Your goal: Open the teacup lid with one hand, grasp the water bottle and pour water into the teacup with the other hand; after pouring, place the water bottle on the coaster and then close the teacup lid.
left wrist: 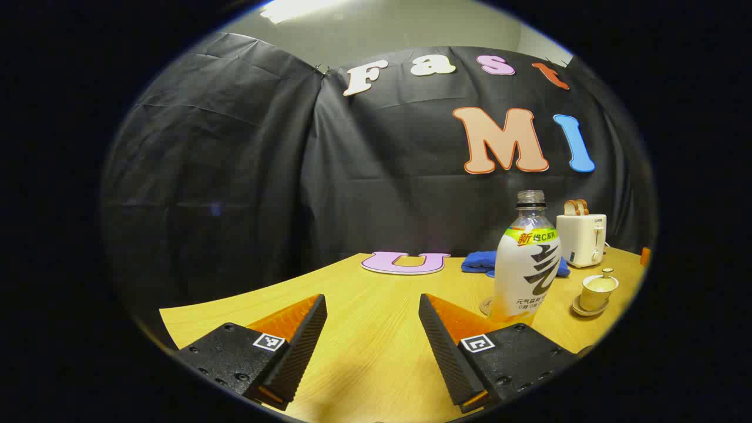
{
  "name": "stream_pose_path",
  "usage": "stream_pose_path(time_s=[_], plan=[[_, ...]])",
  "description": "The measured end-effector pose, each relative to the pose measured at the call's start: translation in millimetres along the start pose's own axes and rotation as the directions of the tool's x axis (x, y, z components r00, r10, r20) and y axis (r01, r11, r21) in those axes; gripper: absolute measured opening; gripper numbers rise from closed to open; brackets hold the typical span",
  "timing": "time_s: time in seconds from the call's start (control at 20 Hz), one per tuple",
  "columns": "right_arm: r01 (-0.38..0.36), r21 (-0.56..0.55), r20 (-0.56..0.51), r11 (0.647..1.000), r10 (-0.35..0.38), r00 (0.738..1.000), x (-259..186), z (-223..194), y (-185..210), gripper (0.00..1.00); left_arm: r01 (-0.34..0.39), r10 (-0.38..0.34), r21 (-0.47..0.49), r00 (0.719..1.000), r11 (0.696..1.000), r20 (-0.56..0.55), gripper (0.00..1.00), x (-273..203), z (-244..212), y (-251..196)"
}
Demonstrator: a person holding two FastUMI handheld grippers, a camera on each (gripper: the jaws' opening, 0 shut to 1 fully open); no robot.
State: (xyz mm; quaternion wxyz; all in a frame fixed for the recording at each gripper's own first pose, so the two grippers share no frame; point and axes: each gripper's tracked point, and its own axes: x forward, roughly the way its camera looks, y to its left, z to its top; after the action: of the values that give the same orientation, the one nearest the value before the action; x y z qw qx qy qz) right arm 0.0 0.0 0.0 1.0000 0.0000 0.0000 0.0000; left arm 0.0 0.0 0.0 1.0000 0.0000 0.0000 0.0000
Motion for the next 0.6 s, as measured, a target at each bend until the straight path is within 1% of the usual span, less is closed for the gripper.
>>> stream_pose_path(time_s=[0.05, 0.1, 0.15, 0.2, 0.25, 0.6], plan=[[0.0, 0.0, 0.001, 1.0, 0.0, 1.0, -0.4, -0.7, 0.4, 0.94, 0.003, -0.003, -0.001, 1.0, 1.0, 0.0, 0.92, 0.4, 0.0, -0.4], [0.0, 0.0, 0.001, 1.0, 0.0, 1.0, -0.2, -0.2, 0.2, 0.95, 0.012, -0.012, -0.001, 1.0, 1.0, 0.001, 0.92, -0.1, 0.9, -3.7], [0.0, 0.0, 0.0, 1.0, 0.0, 1.0, 0.2, -0.9, 0.3, 0.94, 0.023, -0.023, -0.001, 1.0, 1.0, 0.002, 0.89, -0.6, 1.9, -6.1], [0.0, 0.0, 0.0, 1.0, 0.0, 1.0, 0.1, -0.8, 0.5, 0.99, 0.03, -0.03, -0.001, 1.0, 1.0, 0.002, 0.92, -1.2, 0.0, -7.2], [0.0, 0.0, 0.0, 1.0, 0.0, 1.0, -0.1, -0.9, 0.3, 0.94, 0.031, -0.031, -0.001, 1.0, 1.0, 0.001, 0.92, 0.3, 0.5, -8.1], [0.0, 0.0, 0.001, 1.0, 0.0, 1.0, 0.0, -0.9, 0.3, 0.95, 0.032, -0.032, -0.002, 1.0, 0.999, 0.002, 0.92, 0.8, 0.0, -6.4]])
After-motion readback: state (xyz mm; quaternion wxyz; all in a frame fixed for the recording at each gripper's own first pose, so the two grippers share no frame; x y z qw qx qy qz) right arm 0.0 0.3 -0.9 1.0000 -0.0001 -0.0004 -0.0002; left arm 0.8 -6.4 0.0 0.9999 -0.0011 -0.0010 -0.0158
